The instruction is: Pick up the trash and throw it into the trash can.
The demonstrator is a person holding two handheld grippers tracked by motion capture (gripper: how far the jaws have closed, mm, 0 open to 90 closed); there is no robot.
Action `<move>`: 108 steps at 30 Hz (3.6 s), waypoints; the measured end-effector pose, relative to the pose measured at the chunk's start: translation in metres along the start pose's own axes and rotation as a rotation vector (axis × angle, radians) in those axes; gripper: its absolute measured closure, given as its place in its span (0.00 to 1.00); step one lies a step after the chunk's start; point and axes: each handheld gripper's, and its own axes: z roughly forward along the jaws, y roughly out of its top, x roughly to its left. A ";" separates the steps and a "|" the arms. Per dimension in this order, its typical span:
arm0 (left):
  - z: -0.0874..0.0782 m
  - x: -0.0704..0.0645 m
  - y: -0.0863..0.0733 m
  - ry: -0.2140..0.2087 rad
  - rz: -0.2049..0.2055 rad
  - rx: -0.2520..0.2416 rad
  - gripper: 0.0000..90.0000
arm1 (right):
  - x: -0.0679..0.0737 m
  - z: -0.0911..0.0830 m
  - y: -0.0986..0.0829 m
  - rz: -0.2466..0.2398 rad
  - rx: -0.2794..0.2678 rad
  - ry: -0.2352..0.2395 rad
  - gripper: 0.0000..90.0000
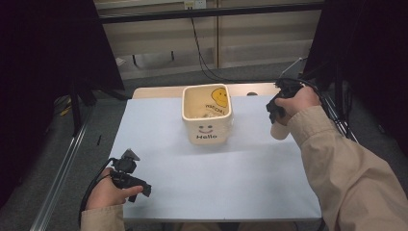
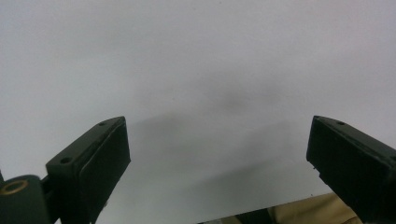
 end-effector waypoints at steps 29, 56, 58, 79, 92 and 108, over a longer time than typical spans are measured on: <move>-0.004 0.004 -0.001 -0.012 0.007 -0.012 0.07 | 0.024 -0.082 0.025 -0.040 -0.026 -0.013 0.24; -0.005 0.004 -0.001 -0.020 0.010 -0.026 0.07 | 0.069 -0.119 0.050 -0.112 -0.048 -0.025 0.24; -0.005 0.004 -0.001 -0.017 0.019 -0.027 0.07 | 0.074 -0.121 0.052 -0.122 -0.049 -0.019 0.24; -0.005 0.004 -0.001 -0.020 0.024 -0.021 0.07 | 0.120 -0.145 0.067 -0.197 -0.078 -0.024 0.24; -0.005 0.004 -0.001 -0.027 0.012 -0.026 0.07 | 0.161 -0.141 0.068 -0.260 -0.079 -0.009 0.24; -0.006 0.006 -0.002 -0.018 0.010 -0.036 0.07 | 0.186 -0.115 0.071 -0.314 -0.065 0.010 0.24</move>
